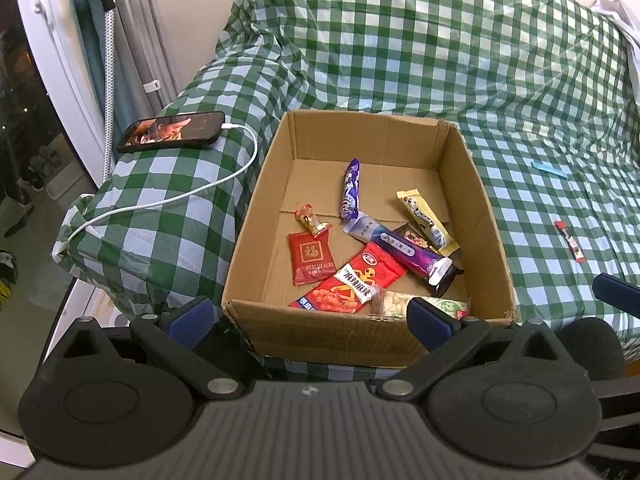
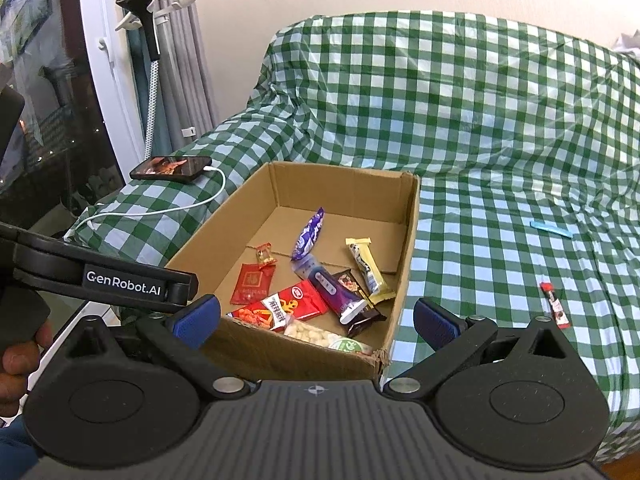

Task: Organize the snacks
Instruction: 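Lift both tools up away from the box, then grasp the blue stick snack with the left gripper while the right grasps the red Nescafe stick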

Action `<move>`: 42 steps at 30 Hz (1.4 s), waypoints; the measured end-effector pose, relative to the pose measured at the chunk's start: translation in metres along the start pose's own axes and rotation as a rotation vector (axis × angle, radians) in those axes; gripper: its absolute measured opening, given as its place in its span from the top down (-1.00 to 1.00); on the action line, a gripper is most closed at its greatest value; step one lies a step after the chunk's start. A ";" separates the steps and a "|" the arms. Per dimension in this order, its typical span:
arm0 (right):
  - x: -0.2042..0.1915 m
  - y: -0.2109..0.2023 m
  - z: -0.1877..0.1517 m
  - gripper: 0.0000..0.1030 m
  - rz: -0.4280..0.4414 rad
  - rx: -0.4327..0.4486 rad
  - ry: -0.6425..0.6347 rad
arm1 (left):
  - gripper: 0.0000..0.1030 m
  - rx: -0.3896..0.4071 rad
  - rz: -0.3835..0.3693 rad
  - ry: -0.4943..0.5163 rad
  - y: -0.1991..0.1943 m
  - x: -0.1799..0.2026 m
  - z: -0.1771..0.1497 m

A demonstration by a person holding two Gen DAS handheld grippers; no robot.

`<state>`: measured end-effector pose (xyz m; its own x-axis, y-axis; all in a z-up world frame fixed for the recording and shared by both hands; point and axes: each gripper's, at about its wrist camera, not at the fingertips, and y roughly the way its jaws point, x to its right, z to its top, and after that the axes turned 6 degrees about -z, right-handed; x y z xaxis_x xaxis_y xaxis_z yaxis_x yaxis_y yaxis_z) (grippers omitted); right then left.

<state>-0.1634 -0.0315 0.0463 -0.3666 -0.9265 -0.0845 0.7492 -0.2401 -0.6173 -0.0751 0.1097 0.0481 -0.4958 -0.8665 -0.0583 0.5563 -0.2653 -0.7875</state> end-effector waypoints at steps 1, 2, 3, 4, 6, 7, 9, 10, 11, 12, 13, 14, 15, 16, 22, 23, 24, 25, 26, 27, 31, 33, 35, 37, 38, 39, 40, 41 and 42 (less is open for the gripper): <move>0.001 0.002 0.000 -0.98 0.001 -0.002 0.004 | -0.99 -0.004 0.003 0.005 0.002 0.002 0.001; 0.004 0.004 0.000 -0.98 -0.001 -0.002 0.010 | -0.99 -0.009 0.006 0.013 0.004 0.003 0.002; 0.007 0.005 0.000 -0.98 -0.006 -0.001 0.018 | -0.99 -0.013 0.008 0.019 0.006 0.005 0.004; 0.011 0.007 0.001 -0.98 -0.014 0.001 0.030 | -0.99 -0.015 0.008 0.023 0.007 0.008 0.005; 0.022 0.009 0.002 -0.98 -0.039 0.005 0.056 | -0.99 -0.017 0.006 0.030 0.011 0.013 0.009; 0.029 0.011 0.002 -0.98 -0.056 0.008 0.071 | -0.99 -0.017 0.004 0.034 0.013 0.016 0.012; 0.046 0.015 0.001 -0.98 -0.099 0.013 0.103 | -0.99 -0.020 -0.003 0.046 0.018 0.024 0.018; 0.057 0.018 0.000 -0.98 -0.127 0.014 0.120 | -0.99 -0.024 -0.007 0.055 0.020 0.028 0.021; 0.066 0.021 0.000 -0.98 -0.149 0.016 0.131 | -0.99 -0.030 -0.009 0.064 0.023 0.033 0.024; 0.077 0.025 -0.002 -0.98 -0.177 0.017 0.142 | -0.99 -0.037 -0.011 0.073 0.027 0.038 0.027; 0.090 0.031 -0.003 -0.98 -0.208 0.011 0.149 | -0.99 -0.042 -0.014 0.081 0.030 0.043 0.030; 0.102 0.037 -0.005 -0.98 -0.236 0.004 0.153 | -0.99 -0.049 -0.018 0.088 0.033 0.048 0.033; 0.116 0.044 -0.007 -0.98 -0.269 0.001 0.159 | -0.99 -0.057 -0.023 0.094 0.036 0.054 0.036; 0.130 0.053 -0.008 -0.98 -0.303 -0.003 0.170 | -0.99 -0.061 -0.025 0.101 0.039 0.059 0.039; 0.222 0.119 -0.017 -0.63 -0.420 -0.075 0.264 | -1.00 -0.098 -0.028 0.160 0.064 0.098 0.061; 0.235 0.130 -0.019 -0.45 -0.431 -0.082 0.275 | -1.00 -0.104 -0.030 0.171 0.069 0.106 0.066; 0.248 0.145 -0.021 -0.38 -0.441 -0.098 0.281 | -1.00 -0.109 -0.031 0.181 0.074 0.115 0.070; 0.258 0.159 -0.021 -0.32 -0.442 -0.118 0.281 | -1.00 -0.114 -0.034 0.193 0.080 0.124 0.075; 0.268 0.171 -0.022 -0.31 -0.442 -0.136 0.284 | -1.00 -0.120 -0.037 0.203 0.086 0.132 0.080; 0.276 0.183 -0.024 -0.31 -0.442 -0.148 0.288 | -1.00 -0.122 -0.042 0.214 0.092 0.142 0.087; 0.303 0.226 -0.028 -0.13 -0.410 -0.211 0.263 | -1.00 -0.128 -0.079 0.265 0.120 0.183 0.110; 0.310 0.245 -0.031 0.02 -0.394 -0.248 0.238 | -1.00 -0.131 -0.101 0.288 0.139 0.207 0.124; 0.311 0.261 -0.036 0.26 -0.398 -0.294 0.194 | -1.00 -0.119 -0.137 0.313 0.157 0.229 0.138; 0.310 0.262 -0.037 0.71 -0.396 -0.264 0.142 | -0.99 -0.116 -0.188 0.343 0.179 0.255 0.154; 0.313 0.261 -0.037 0.71 -0.406 -0.264 0.139 | -0.99 -0.112 -0.224 0.359 0.191 0.270 0.162; 0.320 0.258 -0.038 0.71 -0.426 -0.259 0.170 | -0.99 -0.102 -0.259 0.378 0.205 0.286 0.171; 0.330 0.253 -0.039 0.71 -0.435 -0.254 0.215 | -1.00 -0.092 -0.280 0.396 0.218 0.299 0.178; 0.342 0.248 -0.042 0.71 -0.448 -0.250 0.273 | -1.00 -0.080 -0.298 0.422 0.234 0.316 0.185; 0.354 0.242 -0.044 0.71 -0.468 -0.248 0.330 | -1.00 -0.075 -0.309 0.450 0.249 0.332 0.191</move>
<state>-0.1361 -0.4044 -0.1672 -0.8058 -0.5916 0.0263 0.3318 -0.4878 -0.8075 0.0262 -0.3251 -0.0497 -0.8738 -0.4825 -0.0607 0.2985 -0.4335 -0.8503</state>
